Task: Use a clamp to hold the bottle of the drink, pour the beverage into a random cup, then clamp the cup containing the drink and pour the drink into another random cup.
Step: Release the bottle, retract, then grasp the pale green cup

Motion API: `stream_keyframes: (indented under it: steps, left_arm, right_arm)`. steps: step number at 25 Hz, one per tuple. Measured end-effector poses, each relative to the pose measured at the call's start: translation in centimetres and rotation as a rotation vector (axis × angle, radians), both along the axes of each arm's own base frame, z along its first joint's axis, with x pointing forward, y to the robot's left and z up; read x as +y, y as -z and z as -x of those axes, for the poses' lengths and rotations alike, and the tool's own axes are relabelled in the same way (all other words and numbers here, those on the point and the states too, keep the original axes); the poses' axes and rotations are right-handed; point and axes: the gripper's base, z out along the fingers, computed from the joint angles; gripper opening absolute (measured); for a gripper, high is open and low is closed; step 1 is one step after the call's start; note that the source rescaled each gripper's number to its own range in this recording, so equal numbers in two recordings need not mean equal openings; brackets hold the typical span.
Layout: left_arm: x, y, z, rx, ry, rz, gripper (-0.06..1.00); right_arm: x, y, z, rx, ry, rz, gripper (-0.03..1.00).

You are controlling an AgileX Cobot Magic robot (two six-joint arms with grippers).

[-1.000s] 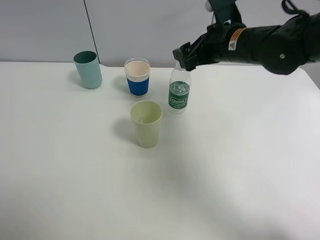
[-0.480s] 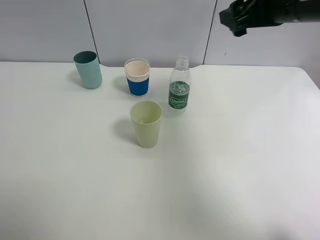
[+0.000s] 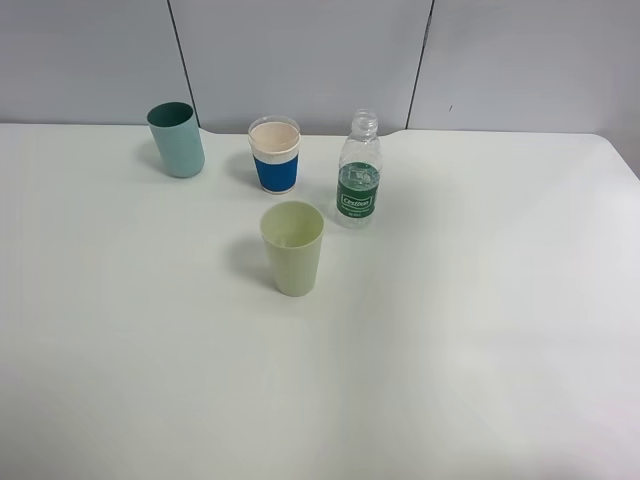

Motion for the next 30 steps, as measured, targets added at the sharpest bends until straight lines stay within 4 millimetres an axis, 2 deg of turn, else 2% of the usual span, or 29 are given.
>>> stream_keyframes:
  steps: [3,9,15,18,23,26,30]
  left_arm:
    - [0.0,0.0,0.0,0.000,0.000,0.000,1.00]
    - [0.0,0.0,0.0,0.000,0.000,0.000,1.00]
    - [0.0,0.0,0.0,0.000,0.000,0.000,1.00]
    - [0.0,0.0,0.0,0.000,0.000,0.000,1.00]
    - [0.0,0.0,0.0,0.000,0.000,0.000,1.00]
    - [0.0,0.0,0.0,0.000,0.000,0.000,1.00]
    - [0.0,0.0,0.0,0.000,0.000,0.000,1.00]
  right_arm:
    - [-0.8,-1.2,2.9,-0.013,0.073,-0.053,0.95]
    - [-1.1,-2.7,9.1,-0.038,0.132,-0.085,0.95]
    - [-1.3,-3.0,16.0,-0.068,0.185,-0.112,0.95]
    - [-1.3,-1.7,18.9,-0.095,0.196,-0.116,0.95]
    - [-1.1,2.6,22.8,-0.146,0.194,-0.133,0.95]
    - [-1.0,5.2,23.8,-0.137,0.186,-0.159,0.95]
    - [-0.7,7.8,23.0,0.002,0.175,-0.204,0.95]
